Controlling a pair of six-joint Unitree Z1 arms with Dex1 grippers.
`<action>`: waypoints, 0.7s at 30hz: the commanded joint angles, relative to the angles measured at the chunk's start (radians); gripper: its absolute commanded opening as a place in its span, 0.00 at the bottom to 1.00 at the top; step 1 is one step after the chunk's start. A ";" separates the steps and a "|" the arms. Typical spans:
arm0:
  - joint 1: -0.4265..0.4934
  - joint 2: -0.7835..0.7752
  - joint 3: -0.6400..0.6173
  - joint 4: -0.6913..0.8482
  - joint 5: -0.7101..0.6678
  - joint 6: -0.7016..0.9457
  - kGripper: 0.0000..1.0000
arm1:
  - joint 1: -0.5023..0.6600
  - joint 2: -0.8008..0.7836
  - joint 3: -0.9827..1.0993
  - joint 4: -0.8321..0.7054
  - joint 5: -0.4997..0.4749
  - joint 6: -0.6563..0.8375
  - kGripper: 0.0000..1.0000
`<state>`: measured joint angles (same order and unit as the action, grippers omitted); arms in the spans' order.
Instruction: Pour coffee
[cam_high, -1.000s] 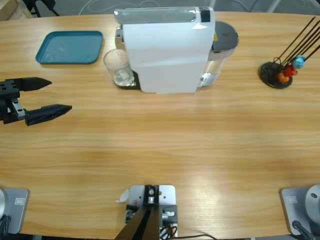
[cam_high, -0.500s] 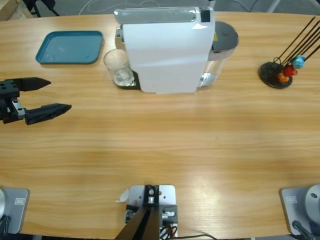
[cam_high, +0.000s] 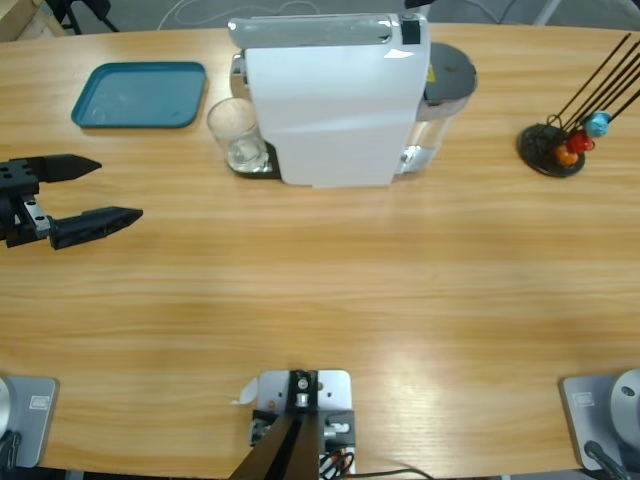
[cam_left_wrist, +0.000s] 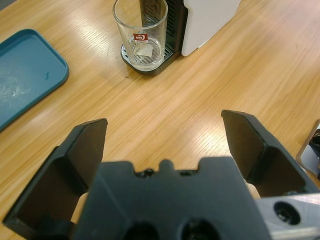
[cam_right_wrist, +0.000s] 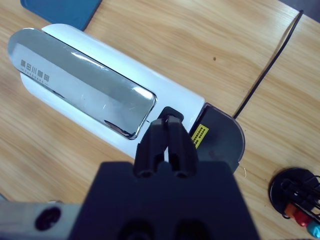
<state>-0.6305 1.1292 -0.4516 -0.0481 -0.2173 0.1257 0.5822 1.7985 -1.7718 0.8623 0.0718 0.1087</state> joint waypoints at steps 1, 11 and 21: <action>-0.008 0.003 0.021 0.002 0.015 -0.008 1.00 | 0.013 -0.010 0.026 0.012 0.006 -0.018 0.00; -0.008 0.007 0.021 0.000 0.015 -0.008 1.00 | 0.013 0.015 0.044 -0.002 0.002 -0.027 0.00; -0.008 0.007 0.022 -0.004 0.018 -0.008 1.00 | 0.013 0.016 0.120 -0.038 -0.009 -0.031 0.00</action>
<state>-0.6305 1.1292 -0.4516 -0.0482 -0.2152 0.1257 0.5823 1.7924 -1.7165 0.8337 0.0718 0.0902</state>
